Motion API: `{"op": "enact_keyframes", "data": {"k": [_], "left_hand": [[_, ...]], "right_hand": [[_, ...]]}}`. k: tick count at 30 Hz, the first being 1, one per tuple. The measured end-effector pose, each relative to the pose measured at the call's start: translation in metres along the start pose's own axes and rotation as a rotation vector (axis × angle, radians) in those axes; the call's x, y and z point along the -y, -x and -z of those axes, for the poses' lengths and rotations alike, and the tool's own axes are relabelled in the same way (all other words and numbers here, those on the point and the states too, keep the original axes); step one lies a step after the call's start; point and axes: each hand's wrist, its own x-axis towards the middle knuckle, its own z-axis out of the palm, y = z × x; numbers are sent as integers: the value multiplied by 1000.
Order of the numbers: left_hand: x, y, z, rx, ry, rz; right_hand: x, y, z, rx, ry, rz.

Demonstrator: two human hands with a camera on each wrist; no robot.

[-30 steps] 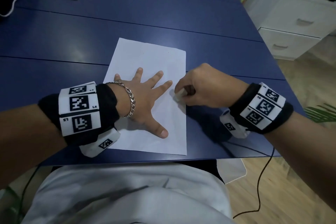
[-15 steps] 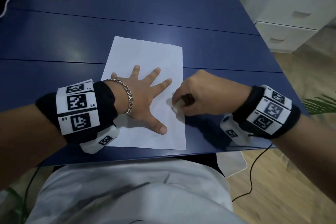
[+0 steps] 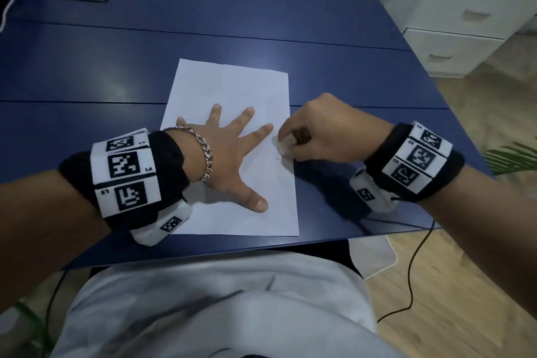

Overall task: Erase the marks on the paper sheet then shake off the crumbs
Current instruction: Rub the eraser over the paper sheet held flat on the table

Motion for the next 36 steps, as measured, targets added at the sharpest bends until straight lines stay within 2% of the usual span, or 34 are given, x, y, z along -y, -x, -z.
{"op": "enact_keyframes", "data": {"k": [6,11,16,24,28,31,36], "left_hand": [[1,0,-2,-14,26,-4],[1,2,1,1,29,-7],[1,3,0,-10,47,-10],[10,9,11,-58,149,-56],[60,25,34,-179,255,-154],[94,33,34,-209,270,-178],[80,29,8,-27,30,-334]], "right_hand": [[31,7,-12,164,128,137],[9,-13,0,5,37,35],[27,9,-10,145,41,73],[14,49,1,-127,-167,-150],[18,83,-6,-225,-307,-261],[23,99,-14,-245,-368,-282],[49,95,-38,-188,-272,-205]]}}
